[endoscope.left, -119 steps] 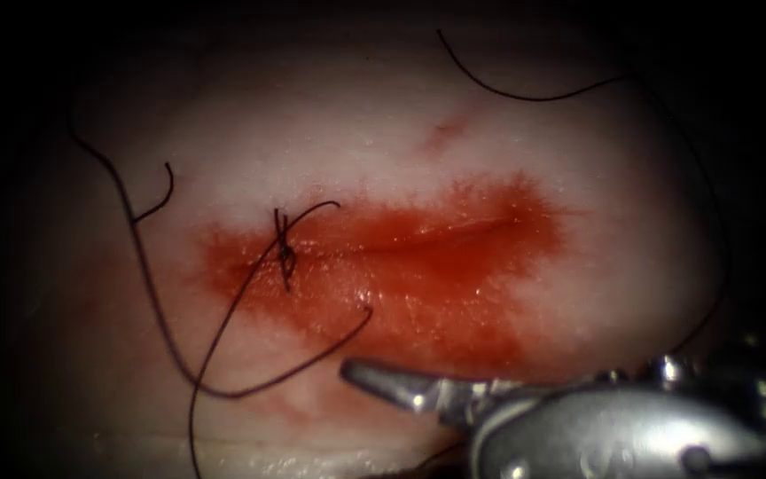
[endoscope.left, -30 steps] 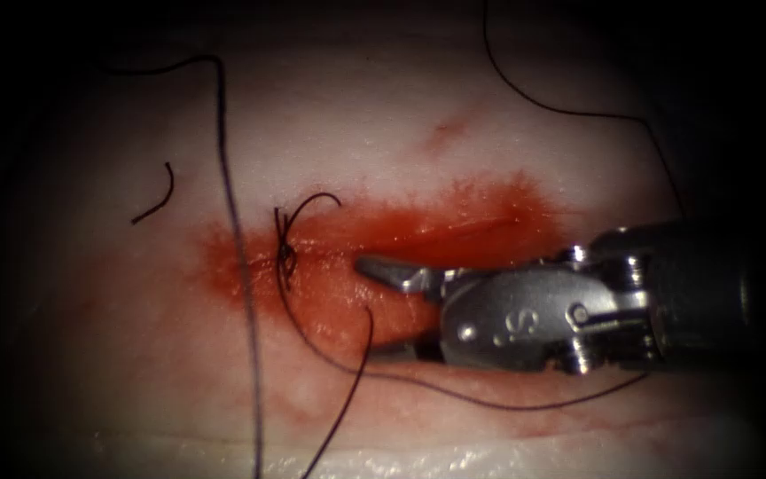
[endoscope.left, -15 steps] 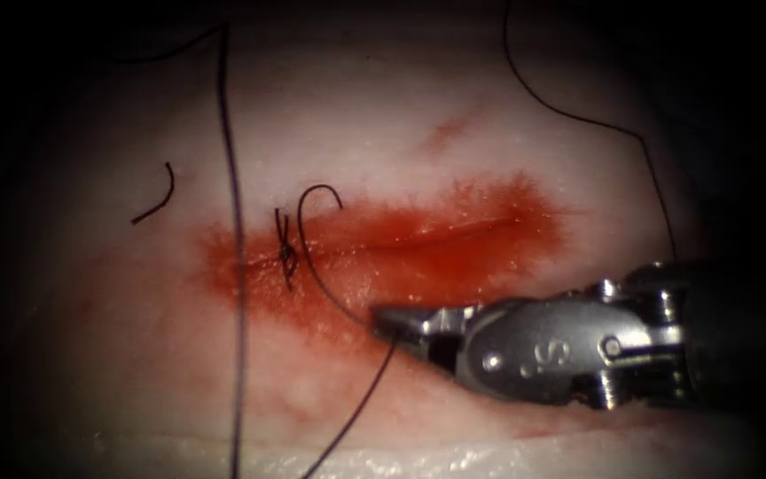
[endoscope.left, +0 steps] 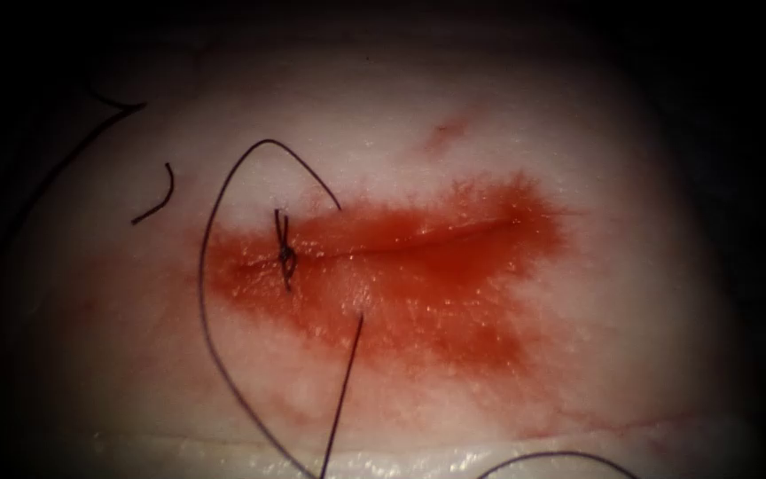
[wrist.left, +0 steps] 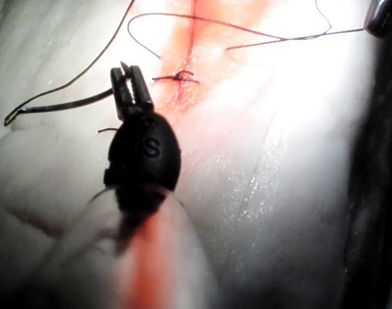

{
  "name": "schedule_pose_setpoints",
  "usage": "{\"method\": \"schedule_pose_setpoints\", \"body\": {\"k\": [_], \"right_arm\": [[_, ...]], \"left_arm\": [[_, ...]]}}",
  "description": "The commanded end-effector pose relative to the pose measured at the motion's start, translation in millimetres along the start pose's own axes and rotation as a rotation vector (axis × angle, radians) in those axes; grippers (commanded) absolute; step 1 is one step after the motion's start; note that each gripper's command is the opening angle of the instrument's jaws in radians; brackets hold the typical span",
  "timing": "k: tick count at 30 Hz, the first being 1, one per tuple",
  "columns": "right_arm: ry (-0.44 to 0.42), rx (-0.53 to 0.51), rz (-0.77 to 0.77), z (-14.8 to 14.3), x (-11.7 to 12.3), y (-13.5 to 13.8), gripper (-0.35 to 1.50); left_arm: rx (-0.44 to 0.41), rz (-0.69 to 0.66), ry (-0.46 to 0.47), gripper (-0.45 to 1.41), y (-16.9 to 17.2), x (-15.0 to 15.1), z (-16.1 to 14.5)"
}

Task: Wound Closure
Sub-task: Grasp suture with right jaws and pull away to lengthen

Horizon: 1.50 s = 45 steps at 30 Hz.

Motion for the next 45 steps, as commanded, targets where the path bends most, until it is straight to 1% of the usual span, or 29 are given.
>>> {"method": "schedule_pose_setpoints", "body": {"k": [1, 3, 5, 6, 7, 9, 10, 11, 12, 14, 18, 20, 21, 23, 24, 26, 31, 32, 34, 35, 37, 39, 40, 43, 45], "right_arm": [[0.014, 0.014, -0.016, 1.0, 1.1, -1.2, -0.35], [0.030, 0.025, -0.038, 1.3, 1.5, -1.1, -0.35], [0.036, 0.029, -0.095, 1.5, 1.4, -0.1, 0.48], [0.036, 0.029, -0.108, 1.5, 1.1, 0.5, 0.82], [0.036, 0.031, -0.122, 1.5, 0.8, 1.2, 1.08], [0.056, 0.017, -0.136, 1.0, -0.3, 3.0, 1.18], [0.065, 0.004, -0.137, 0.7, -0.8, 3.7, 1.19], [0.081, -0.020, -0.136, -0.1, -2.0, 5.4, 1.23], [0.080, -0.034, -0.133, -1.1, -3.0, 6.8, 1.18], [0.079, -0.031, -0.127, -2.1, -3.8, 7.8, 1.04], [0.074, -0.066, -0.115, -4.0, -5.1, 9.4, 0.96], [0.066, -0.072, -0.108, -4.6, -5.7, 10.3, 0.96], [0.062, -0.086, -0.100, -5.0, -6.5, 11.4, 0.92], [0.051, -0.094, -0.095, -4.9, -7.5, 12.4, 0.86], [0.046, -0.097, -0.094, -4.7, -8.0, 12.8, 0.84], [0.034, -0.107, -0.094, -4.0, -9.1, 13.6, 0.87], [0.002, -0.143, -0.105, -1.1, -12.7, 14.9, 0.96], [-0.004, -0.151, -0.109, -0.5, -13.4, 15.0, 0.99], [-0.015, -0.168, -0.119, 1.1, -14.8, 15.2, 1.12], [-0.017, -0.179, -0.129, 2.4, -15.9, 15.2, 1.16], [-0.021, -0.185, -0.146, 3.8, -16.9, 15.1, 1.16], [-0.025, -0.179, -0.130, 5.2, -17.9, 14.8, 1.14], [-0.022, -0.167, -0.115, 6.4, -18.9, 14.4, 1.11], [-0.029, -0.155, -0.102, 7.7, -20.1, 13.7, 1.09], [-0.021, -0.143, -0.086, 8.5, -20.9, 13.1, 0.97]], "left_arm": [[-0.002, 0.000, 0.001, -0.45, 0.3, -0.5, 0.6], [-0.002, 0.000, 0.001, -0.45, 0.3, -0.5, 0.6], [-0.002, 0.000, 0.001, -0.45, 0.2, -0.5, 0.6], [-0.002, 0.000, 0.001, -0.45, 0.2, -0.5, 0.6], [-0.003, 0.000, 0.001, -0.45, 0.2, -0.5, 0.6], [-0.003, 0.001, 0.001, -0.45, 0.1, -0.6, 0.6], [-0.003, 0.001, 0.002, -0.45, 0.1, -0.7, 0.6], [-0.003, 0.002, 0.002, -0.45, 0.0, -0.9, 0.7], [-0.005, 0.004, 0.001, -0.45, -0.1, -1.0, 0.8], [-0.005, 0.005, 0.001, -0.45, -0.2, -1.2, 0.8], [-0.006, 0.007, 0.000, -0.45, -0.2, -1.4, 0.9], [-0.006, 0.007, 0.000, -0.45, -0.2, -1.4, 0.9], [-0.006, 0.007, 0.000, -0.45, -0.2, -1.4, 0.9], [-0.006, 0.007, 0.000, -0.45, -0.2, -1.4, 0.9], [-0.005, 0.007, 0.000, -0.45, -0.2, -1.4, 0.9], [-0.005, 0.007, 0.000, -0.45, -0.2, -1.4, 0.9], [-0.005, 0.008, 0.000, -0.45, -0.1, -1.4, 0.9], [-0.005, 0.002, 0.000, -0.45, -0.1, -1.4, 0.9], [-0.004, 0.002, 0.000, -0.45, -0.1, -1.4, 0.9], [-0.004, 0.002, 0.000, -0.45, -0.1, -1.4, 0.9], [-0.004, 0.002, 0.000, -0.45, -0.1, -1.4, 0.9], [-0.004, 0.002, 0.000, -0.45, -0.1, -1.4, 0.9], [-0.004, 0.002, 0.000, -0.45, -0.1, -1.4, 0.9], [-0.004, 0.002, 0.000, -0.45, -0.1, -1.4, 0.9], [-0.003, 0.002, 0.000, -0.45, -0.1, -1.4, 0.9]]}}
